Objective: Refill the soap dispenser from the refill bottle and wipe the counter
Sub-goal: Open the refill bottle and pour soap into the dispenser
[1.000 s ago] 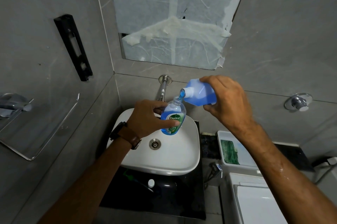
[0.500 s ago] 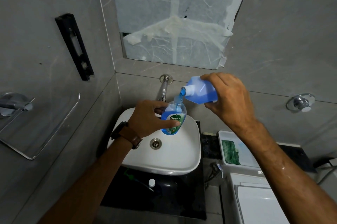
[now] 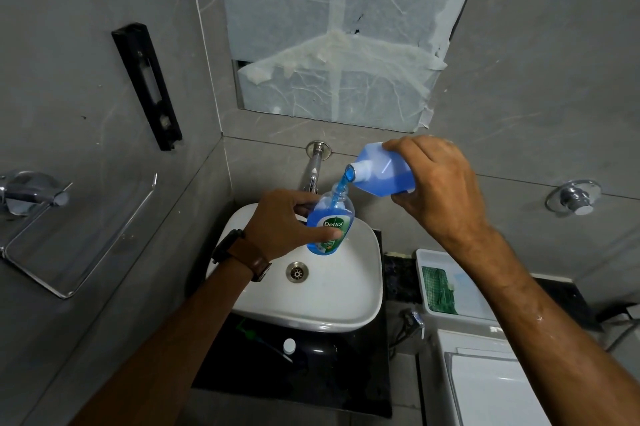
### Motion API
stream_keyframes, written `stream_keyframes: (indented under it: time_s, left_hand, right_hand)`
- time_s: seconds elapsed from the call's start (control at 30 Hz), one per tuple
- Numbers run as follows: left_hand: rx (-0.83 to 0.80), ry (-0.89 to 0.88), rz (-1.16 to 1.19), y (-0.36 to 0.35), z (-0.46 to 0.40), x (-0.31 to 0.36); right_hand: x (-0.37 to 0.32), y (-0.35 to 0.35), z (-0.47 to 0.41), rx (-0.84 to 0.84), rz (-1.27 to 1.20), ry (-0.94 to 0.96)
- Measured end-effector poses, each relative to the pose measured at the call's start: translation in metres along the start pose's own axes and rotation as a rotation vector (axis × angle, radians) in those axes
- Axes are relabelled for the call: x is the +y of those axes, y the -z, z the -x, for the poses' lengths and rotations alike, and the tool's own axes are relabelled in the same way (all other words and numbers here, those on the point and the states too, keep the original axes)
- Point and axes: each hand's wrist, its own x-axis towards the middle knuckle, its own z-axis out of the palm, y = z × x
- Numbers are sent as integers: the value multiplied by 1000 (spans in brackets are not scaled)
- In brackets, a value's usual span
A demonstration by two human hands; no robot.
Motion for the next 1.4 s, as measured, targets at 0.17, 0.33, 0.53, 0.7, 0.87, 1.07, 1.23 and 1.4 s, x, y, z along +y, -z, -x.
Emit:
stream_keyframes:
  time_s: [0.17,0.33,0.53,0.7,0.87,1.07,1.23,1.4]
  left_hand:
    - [10,-17,4,1,1,0]
    - [24,-17,22,1,2,0]
    - [25,-10,23,1,2,-2]
    - [15,-3,13,1,2,-1]
    - [19,2,10,0,2,-2]
    - [11,7,24,1,3,1]
    - [2,8,24,1,3,2]
    - [15,9,-2,1,2,0]
  right_hand:
    - [-2,1,0,8,7,1]
    - [-2,1,-1,9,10,-1]
    - [-2,1,-1,14,10,3]
    - [-1,1,0,9,14,6]
    - [-1,0,1,3,18,3]
    - [0,1,1,11,26,4]
    - [1,-1,1,9,19,11]
    - [2,-2,2,11,17,9]
